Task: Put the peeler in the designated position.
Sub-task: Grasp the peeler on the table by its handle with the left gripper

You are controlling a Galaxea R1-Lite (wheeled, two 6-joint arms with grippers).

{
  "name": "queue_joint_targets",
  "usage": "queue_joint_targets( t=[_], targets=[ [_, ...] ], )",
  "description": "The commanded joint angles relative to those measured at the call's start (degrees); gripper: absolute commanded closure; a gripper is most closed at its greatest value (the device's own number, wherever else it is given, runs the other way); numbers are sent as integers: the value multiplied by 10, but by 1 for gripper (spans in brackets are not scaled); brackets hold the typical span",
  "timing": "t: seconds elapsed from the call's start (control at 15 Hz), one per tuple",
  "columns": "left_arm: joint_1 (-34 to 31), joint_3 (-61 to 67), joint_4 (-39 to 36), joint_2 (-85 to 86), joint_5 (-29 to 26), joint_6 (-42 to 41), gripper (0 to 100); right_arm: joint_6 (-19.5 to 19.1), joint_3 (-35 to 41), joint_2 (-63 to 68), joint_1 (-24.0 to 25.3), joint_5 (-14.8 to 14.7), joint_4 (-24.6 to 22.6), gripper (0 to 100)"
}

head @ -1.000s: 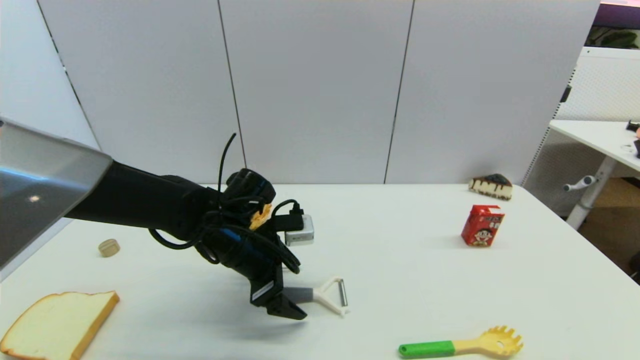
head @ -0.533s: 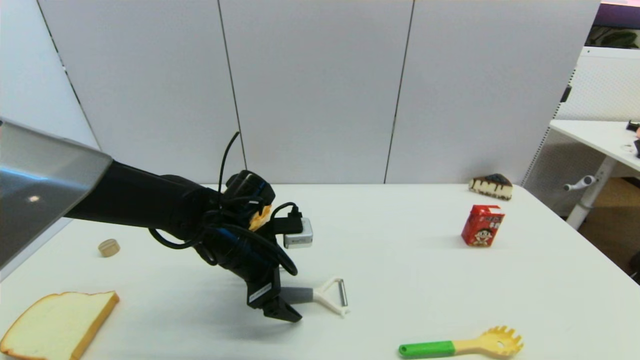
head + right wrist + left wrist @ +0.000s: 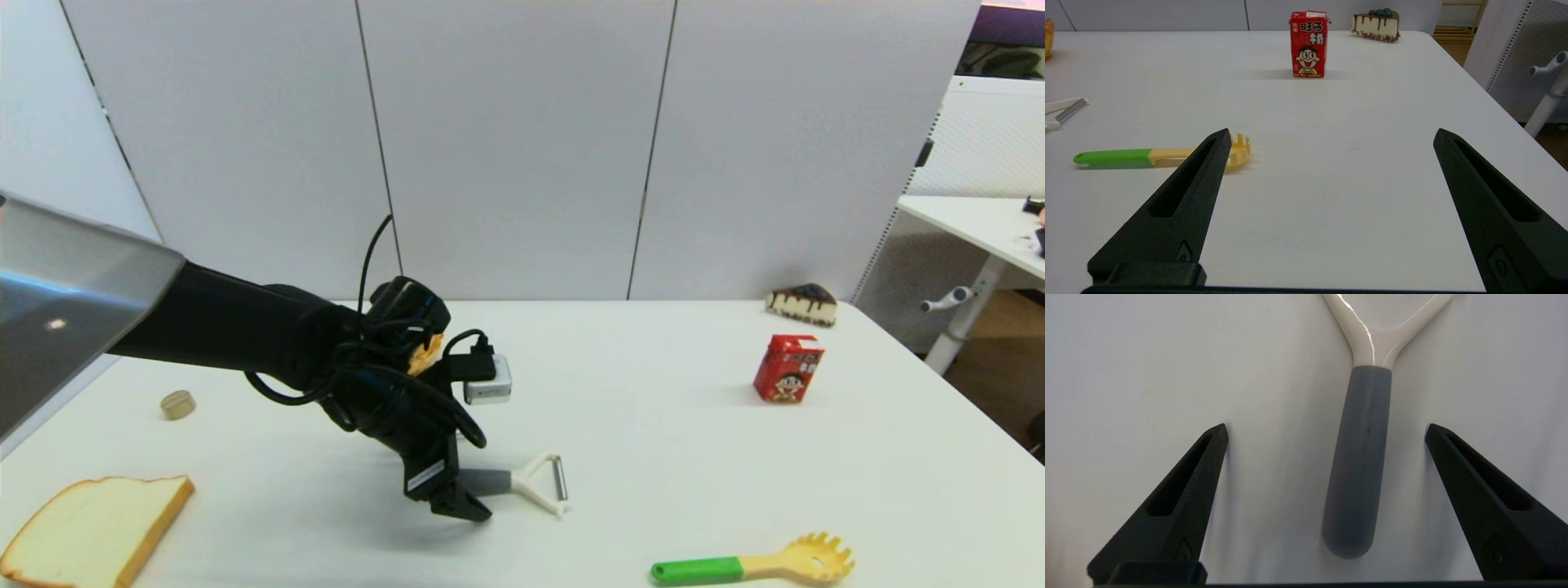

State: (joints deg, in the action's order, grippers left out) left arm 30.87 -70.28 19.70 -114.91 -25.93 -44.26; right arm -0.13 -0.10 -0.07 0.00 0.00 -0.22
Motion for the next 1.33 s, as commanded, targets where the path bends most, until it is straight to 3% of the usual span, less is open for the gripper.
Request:
queue_joint_targets(
  t=[0.07,0.6,0.67,1.33],
  targets=[
    [1,-12,0,1,16,-4,0,0,0,1,0,0,0,0],
    [4,-9,2,1,17,-1,0,0,0,1,0,0,0,0],
    [4,-9,3,1,17,0,100,0,0,1,0,0,0,0],
    [17,-9,27,13,15,1,100,0,0,1,0,0,0,0]
  ],
)
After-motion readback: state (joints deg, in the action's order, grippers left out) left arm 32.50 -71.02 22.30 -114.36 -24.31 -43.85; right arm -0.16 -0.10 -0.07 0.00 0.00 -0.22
